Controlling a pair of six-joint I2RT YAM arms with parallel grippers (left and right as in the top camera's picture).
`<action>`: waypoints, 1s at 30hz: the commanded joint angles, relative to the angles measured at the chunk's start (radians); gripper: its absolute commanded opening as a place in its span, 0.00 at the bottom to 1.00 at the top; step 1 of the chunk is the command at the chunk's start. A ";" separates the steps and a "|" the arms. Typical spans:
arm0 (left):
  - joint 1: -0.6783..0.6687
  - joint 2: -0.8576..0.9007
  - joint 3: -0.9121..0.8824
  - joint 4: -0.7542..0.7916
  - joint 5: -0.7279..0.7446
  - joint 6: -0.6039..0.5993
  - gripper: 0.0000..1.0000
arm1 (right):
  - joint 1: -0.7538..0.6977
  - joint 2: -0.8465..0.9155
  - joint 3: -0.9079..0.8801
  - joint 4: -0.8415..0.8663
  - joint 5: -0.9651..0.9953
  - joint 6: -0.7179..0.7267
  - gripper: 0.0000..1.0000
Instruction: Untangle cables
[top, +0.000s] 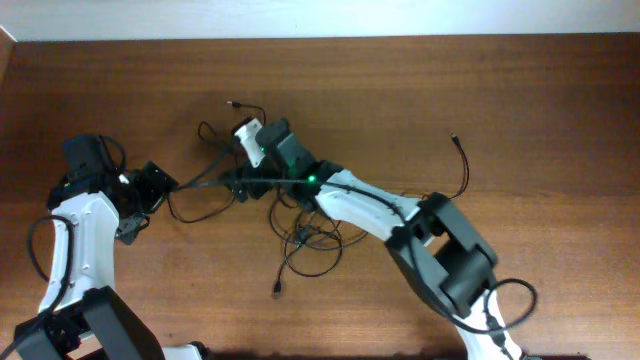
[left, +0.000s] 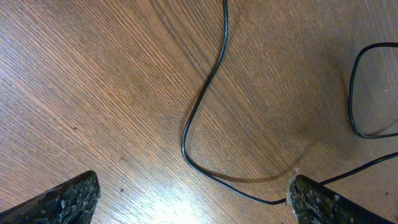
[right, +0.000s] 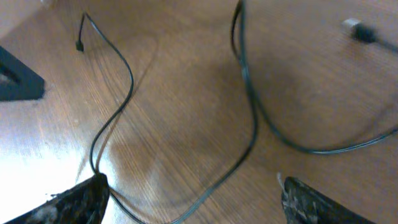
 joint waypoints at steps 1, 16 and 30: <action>0.000 0.006 -0.006 0.003 0.022 -0.013 0.99 | 0.017 0.069 0.007 0.033 0.096 0.025 0.88; -0.001 0.006 -0.006 0.010 0.023 -0.013 0.99 | -0.024 0.046 0.008 0.079 -0.026 0.163 0.93; -0.001 0.006 -0.006 0.014 0.041 -0.012 0.99 | -0.026 0.061 0.008 0.071 0.016 0.170 0.93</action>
